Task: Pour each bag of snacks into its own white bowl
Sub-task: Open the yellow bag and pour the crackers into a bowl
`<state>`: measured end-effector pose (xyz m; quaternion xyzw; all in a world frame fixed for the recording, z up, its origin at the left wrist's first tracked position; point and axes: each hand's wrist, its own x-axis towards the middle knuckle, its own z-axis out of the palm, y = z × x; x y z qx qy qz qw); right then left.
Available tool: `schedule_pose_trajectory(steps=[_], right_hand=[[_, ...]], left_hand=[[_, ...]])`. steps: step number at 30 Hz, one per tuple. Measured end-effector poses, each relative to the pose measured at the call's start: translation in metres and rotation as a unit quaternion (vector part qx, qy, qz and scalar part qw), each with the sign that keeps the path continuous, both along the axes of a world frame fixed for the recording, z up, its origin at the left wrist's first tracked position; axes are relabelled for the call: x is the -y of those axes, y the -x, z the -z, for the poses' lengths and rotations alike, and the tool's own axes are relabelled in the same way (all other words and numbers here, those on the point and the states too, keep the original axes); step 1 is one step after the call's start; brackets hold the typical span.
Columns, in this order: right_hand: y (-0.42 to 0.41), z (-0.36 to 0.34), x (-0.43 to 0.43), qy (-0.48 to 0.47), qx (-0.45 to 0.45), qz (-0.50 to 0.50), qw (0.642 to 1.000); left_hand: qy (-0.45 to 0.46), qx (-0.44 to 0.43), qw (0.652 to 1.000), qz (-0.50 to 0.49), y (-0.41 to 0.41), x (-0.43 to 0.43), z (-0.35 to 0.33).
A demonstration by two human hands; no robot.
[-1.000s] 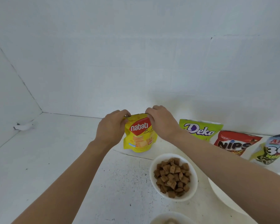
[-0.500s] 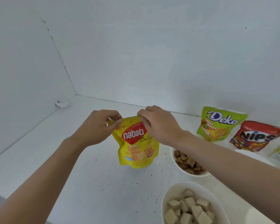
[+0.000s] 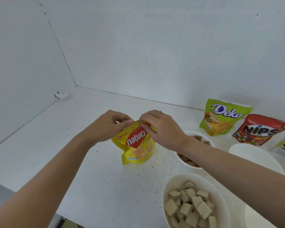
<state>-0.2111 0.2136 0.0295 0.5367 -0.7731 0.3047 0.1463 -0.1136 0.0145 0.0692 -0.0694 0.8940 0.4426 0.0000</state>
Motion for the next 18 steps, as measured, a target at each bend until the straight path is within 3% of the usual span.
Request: schedule_pose_trajectory(steps=[6,18], right_hand=[[0.007,0.005,-0.005,0.057,-0.011,-0.022,0.998],[0.010,0.007,-0.011,0.044,-0.026,-0.060,0.997]], left_hand=[[-0.016,0.035,0.999,0.003,0.009,-0.006,-0.006],[0.021,0.053,0.996,0.075,0.015,-0.005,-0.014]])
